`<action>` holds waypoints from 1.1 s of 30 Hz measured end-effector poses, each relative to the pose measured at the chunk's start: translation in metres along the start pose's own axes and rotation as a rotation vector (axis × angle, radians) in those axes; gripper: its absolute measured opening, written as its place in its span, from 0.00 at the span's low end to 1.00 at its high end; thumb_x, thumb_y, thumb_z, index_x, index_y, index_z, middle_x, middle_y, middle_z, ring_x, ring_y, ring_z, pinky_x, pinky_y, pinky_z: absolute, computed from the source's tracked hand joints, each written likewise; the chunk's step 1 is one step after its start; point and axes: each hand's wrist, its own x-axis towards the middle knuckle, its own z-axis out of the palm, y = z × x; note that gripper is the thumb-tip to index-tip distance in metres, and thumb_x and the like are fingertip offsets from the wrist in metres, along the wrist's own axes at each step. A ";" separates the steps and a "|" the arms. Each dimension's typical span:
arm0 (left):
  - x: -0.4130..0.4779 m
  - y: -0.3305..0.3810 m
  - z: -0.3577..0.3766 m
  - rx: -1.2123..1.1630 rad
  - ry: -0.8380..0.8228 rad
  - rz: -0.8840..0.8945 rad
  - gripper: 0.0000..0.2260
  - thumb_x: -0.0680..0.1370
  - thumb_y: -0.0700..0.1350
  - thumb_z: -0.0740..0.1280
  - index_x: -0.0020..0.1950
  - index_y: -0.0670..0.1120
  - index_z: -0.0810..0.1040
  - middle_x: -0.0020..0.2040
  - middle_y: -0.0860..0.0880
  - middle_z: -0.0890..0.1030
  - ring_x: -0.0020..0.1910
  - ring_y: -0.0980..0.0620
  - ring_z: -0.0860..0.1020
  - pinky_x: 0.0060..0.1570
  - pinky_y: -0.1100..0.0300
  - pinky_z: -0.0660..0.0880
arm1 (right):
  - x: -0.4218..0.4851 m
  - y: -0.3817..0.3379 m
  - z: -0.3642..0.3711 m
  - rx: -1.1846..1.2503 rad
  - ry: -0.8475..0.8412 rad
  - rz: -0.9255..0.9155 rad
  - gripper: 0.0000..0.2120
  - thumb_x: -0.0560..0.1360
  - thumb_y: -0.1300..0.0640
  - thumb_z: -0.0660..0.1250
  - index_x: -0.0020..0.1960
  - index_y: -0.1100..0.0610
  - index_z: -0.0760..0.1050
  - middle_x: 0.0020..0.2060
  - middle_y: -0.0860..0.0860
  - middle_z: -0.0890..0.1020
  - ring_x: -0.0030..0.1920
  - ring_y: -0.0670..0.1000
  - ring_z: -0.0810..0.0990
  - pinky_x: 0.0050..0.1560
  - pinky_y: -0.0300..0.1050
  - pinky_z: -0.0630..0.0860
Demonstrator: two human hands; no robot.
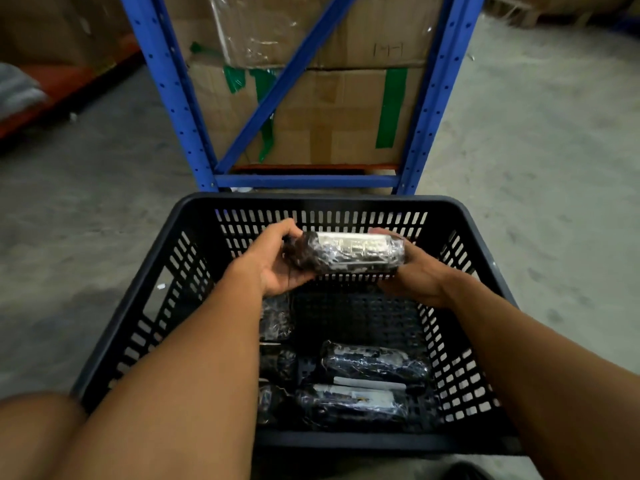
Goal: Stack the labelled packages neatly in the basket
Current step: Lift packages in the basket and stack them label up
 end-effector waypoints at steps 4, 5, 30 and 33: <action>0.004 -0.016 -0.010 0.122 -0.089 0.112 0.27 0.61 0.40 0.69 0.60 0.50 0.77 0.63 0.38 0.79 0.54 0.38 0.77 0.51 0.46 0.75 | -0.011 0.015 -0.015 0.615 0.040 0.174 0.24 0.79 0.68 0.53 0.72 0.55 0.68 0.55 0.61 0.79 0.57 0.62 0.79 0.45 0.57 0.83; 0.006 -0.018 -0.011 0.124 -0.115 0.143 0.27 0.64 0.38 0.67 0.62 0.53 0.77 0.64 0.38 0.79 0.57 0.37 0.77 0.52 0.45 0.75 | -0.014 0.017 -0.016 0.635 0.043 0.198 0.20 0.80 0.61 0.57 0.71 0.59 0.69 0.52 0.61 0.80 0.57 0.62 0.79 0.49 0.57 0.81; 0.098 -0.093 0.011 0.545 0.183 -0.015 0.28 0.78 0.41 0.68 0.77 0.51 0.64 0.74 0.45 0.70 0.71 0.42 0.69 0.67 0.40 0.65 | 0.027 0.097 -0.011 -0.038 0.366 0.487 0.30 0.70 0.57 0.75 0.70 0.55 0.72 0.65 0.57 0.79 0.62 0.61 0.79 0.63 0.62 0.76; 0.110 -0.093 0.012 0.662 0.211 -0.043 0.29 0.77 0.38 0.69 0.77 0.48 0.65 0.72 0.44 0.73 0.68 0.41 0.72 0.61 0.41 0.72 | 0.036 0.102 -0.011 -0.086 0.391 0.510 0.28 0.71 0.59 0.74 0.70 0.57 0.72 0.65 0.58 0.78 0.60 0.61 0.79 0.61 0.59 0.78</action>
